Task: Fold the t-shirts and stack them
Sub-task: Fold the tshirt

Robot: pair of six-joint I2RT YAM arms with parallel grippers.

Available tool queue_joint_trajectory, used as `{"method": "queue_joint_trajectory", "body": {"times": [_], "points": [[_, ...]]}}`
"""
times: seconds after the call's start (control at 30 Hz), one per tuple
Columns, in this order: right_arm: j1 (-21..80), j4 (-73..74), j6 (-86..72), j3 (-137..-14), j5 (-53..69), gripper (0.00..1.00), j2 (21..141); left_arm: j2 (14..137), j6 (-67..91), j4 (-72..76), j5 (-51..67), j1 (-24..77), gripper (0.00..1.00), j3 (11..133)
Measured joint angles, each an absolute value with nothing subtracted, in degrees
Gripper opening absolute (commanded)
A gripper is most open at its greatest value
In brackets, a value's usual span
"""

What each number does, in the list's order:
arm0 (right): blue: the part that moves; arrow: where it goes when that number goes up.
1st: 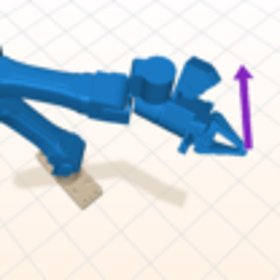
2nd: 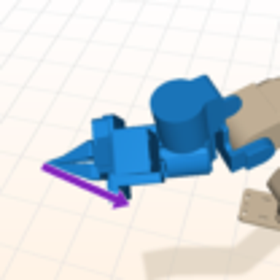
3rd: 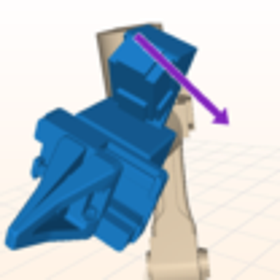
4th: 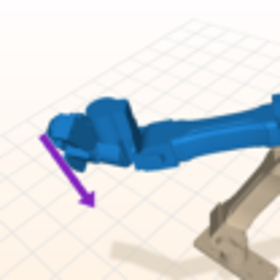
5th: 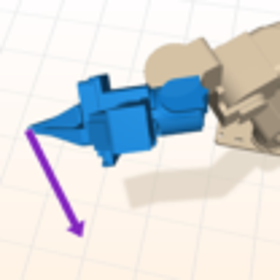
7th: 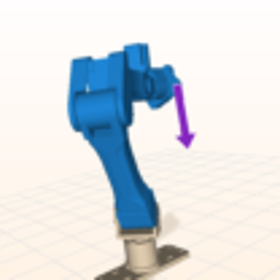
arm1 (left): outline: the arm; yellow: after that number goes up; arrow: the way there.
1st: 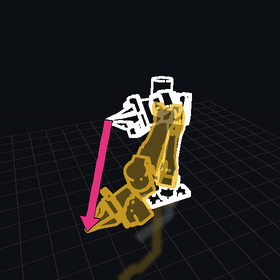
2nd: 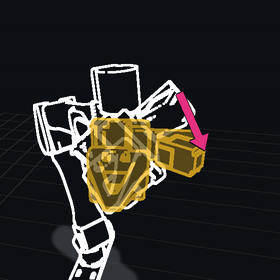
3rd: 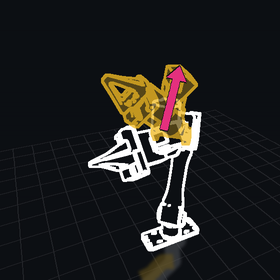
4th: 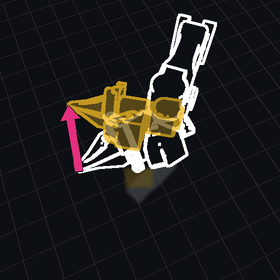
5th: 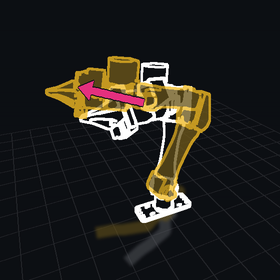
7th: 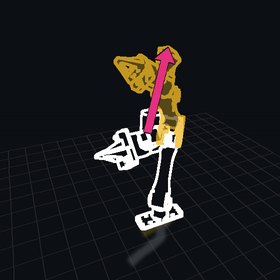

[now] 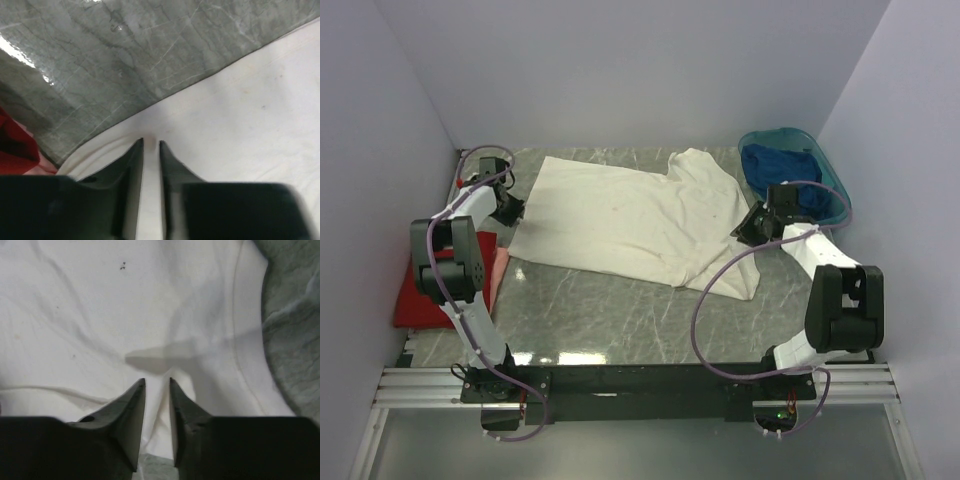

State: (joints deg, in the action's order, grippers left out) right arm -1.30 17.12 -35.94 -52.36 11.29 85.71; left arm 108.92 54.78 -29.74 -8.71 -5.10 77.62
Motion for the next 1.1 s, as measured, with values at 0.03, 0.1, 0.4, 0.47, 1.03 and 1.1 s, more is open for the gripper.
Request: {"method": "queue_joint_trajectory", "body": {"times": [0.03, 0.1, 0.4, 0.47, 1.03, 1.1], "points": [[-1.3, 17.3, -35.7, -53.3, 11.1, 0.41, 86.6, 108.9, 54.5, -29.5, -8.6, -5.2, 0.35, 77.6], [-1.3, 17.3, -34.8, -54.2, 10.6, 0.47, 87.3, 108.7, 53.8, -29.1, -7.9, -5.4, 0.51, 77.6], [11.2, 20.9, -32.0, -56.0, -1.1, 0.47, 83.3, 96.3, 54.3, -25.7, -6.3, -3.8, 0.58, 71.1], [16.5, 21.3, -31.9, -55.9, -3.3, 0.47, 82.3, 92.8, 55.0, -24.1, -6.5, -1.5, 0.57, 67.9], [31.7, 24.9, -31.9, -55.8, -15.9, 0.46, 92.4, 88.3, 56.7, -18.6, -7.2, 13.7, 0.55, 52.4], [31.9, 25.1, -31.9, -55.8, -16.4, 0.45, 93.1, 88.4, 56.7, -17.9, -7.4, 14.2, 0.55, 52.1]]}}
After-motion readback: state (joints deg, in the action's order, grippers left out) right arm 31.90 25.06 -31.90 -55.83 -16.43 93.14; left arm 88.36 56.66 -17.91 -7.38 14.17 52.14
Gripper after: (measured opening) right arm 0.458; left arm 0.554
